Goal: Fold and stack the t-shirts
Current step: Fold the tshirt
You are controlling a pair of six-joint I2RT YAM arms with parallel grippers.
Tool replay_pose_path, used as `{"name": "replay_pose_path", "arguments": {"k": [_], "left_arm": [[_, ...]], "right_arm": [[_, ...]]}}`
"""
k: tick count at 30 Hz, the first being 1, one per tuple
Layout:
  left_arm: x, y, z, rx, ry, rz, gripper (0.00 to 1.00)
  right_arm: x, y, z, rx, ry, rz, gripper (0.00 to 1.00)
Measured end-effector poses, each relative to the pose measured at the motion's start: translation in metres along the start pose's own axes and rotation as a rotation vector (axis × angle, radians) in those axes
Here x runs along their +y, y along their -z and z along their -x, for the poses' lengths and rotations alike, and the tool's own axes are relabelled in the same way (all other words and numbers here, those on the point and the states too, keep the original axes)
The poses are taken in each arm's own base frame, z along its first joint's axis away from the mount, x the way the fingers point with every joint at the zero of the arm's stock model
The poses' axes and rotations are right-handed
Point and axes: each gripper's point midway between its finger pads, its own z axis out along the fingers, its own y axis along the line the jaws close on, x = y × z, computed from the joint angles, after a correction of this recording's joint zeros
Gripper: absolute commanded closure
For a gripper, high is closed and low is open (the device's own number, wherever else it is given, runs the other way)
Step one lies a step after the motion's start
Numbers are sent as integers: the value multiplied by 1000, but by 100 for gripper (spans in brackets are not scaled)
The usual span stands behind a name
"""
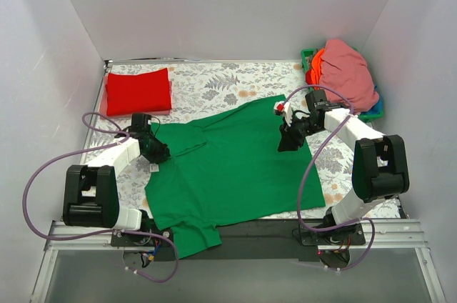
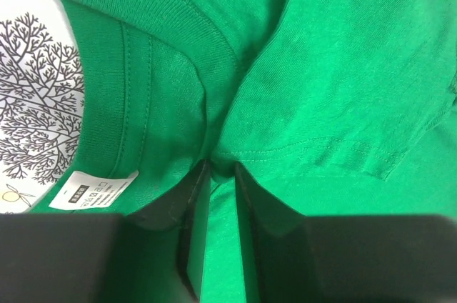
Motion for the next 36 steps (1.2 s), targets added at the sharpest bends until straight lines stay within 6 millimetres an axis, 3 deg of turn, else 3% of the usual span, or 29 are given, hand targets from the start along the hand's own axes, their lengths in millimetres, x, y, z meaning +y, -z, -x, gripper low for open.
{"name": "replay_pose_path", "arguments": {"k": [11,18,22,30,33,36], "left_arm": [[0,5,3,-11,-22,-8,100],[-12,19,20,-65,-60,-59,100],[-18,27,27,-92,-85,-88,100],[-41,48,38,-128,-109,-177,100],[-49,52,38,-121,-117,-210,100],[-52,53,36,-107,-124,-226,100]], "right_arm": [[-1,0,-1,4,-1,-3,62],[-11,-1,-5,41,-18,-26,61],[-55,1,15,74,-51,-126,55],[-192,11,90,45,-89,-500,54],[-231,8,98,41,-121,-592,54],[-253,-2,88,62,-161,-630,53]]}}
